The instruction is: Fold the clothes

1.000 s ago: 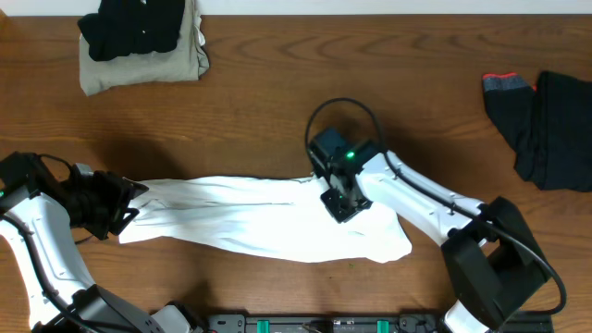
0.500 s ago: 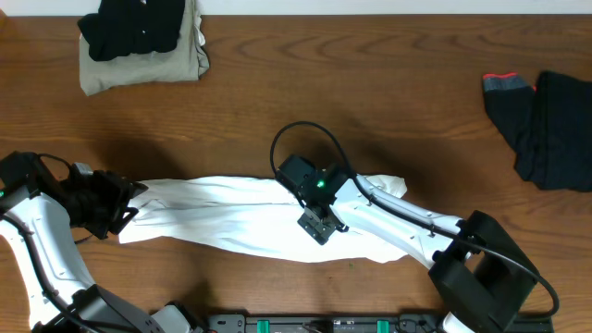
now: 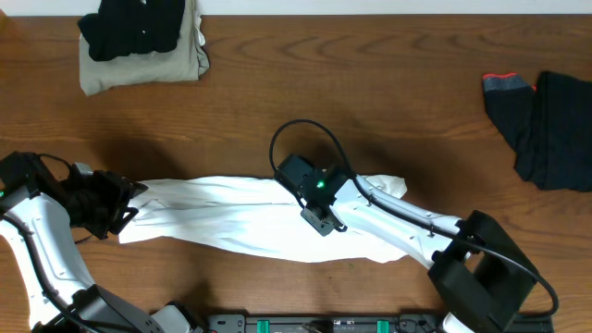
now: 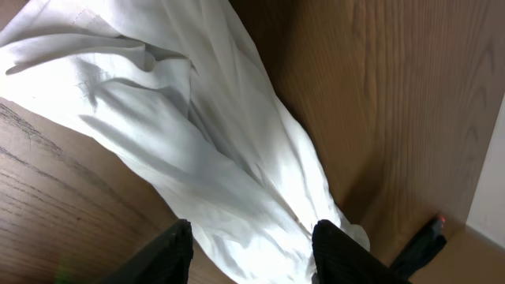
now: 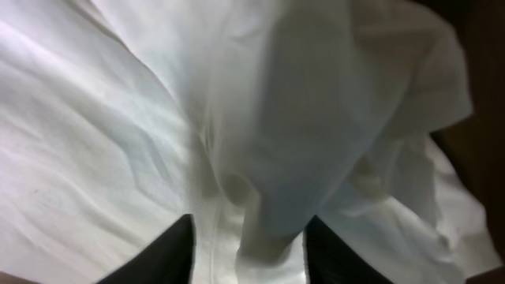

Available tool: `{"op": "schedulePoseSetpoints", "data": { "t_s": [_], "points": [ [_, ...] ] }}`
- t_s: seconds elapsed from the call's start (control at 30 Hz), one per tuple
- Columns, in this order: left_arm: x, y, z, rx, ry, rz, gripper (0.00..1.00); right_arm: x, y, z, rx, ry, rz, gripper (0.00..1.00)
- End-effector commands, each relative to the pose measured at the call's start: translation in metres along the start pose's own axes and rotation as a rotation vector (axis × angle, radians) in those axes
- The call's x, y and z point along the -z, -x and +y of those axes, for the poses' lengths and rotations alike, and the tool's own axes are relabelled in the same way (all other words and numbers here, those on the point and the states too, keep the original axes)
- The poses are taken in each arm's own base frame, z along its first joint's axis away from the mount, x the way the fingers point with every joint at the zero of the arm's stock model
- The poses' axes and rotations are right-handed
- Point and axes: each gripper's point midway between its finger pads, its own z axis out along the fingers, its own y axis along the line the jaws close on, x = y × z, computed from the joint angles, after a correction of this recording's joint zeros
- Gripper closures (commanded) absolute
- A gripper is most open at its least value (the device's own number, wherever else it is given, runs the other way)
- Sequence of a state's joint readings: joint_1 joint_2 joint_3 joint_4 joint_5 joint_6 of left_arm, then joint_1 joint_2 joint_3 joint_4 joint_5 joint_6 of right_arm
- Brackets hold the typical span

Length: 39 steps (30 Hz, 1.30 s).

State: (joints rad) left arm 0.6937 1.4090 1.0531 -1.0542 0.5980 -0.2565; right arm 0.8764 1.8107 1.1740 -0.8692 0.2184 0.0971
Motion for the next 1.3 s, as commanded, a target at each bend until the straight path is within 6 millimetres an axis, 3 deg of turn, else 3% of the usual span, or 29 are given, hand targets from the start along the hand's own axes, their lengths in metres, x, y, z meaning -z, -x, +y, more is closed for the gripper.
{"op": "schedulePoseSetpoints", "data": {
  "t_s": [0.0, 0.23, 0.43, 0.57, 0.8, 0.93, 1.07, 1.2, 1.27],
  "points": [
    [0.0, -0.001, 0.003, -0.014, 0.007, 0.0, 0.48, -0.009, -0.006, 0.0, -0.006, -0.017, 0.028, 0.69],
    [0.0, -0.001, 0.003, -0.014, 0.007, -0.001, 0.48, -0.009, -0.007, 0.002, -0.043, -0.005, 0.031, 0.97],
    [0.0, -0.001, 0.003, -0.014, 0.007, -0.001, 0.48, -0.005, -0.018, 0.026, -0.04, 0.138, 0.084, 0.99],
    [0.0, -0.001, 0.003, -0.014, 0.007, -0.001, 0.48, -0.003, -0.033, 0.027, -0.031, 0.15, 0.148, 0.99],
    [0.0, -0.001, 0.003, -0.014, 0.007, -0.001, 0.48, -0.001, -0.051, 0.024, -0.009, 0.146, 0.22, 0.98],
    [0.0, -0.001, 0.003, -0.014, 0.007, -0.001, 0.48, -0.002, -0.049, 0.02, -0.025, 0.138, 0.213, 0.7],
    [0.0, -0.001, 0.003, -0.048, 0.007, 0.0, 0.49, 0.0, -0.043, 0.008, -0.17, 0.073, 0.202, 0.67],
    [0.001, -0.002, 0.003, -0.051, 0.006, 0.002, 0.57, 0.018, -0.032, -0.001, -0.267, 0.074, 0.16, 0.68],
    [0.001, -0.005, 0.0, -0.078, 0.005, 0.005, 0.7, 0.034, -0.025, -0.006, -0.318, 0.089, 0.129, 0.69]
  ]
}}
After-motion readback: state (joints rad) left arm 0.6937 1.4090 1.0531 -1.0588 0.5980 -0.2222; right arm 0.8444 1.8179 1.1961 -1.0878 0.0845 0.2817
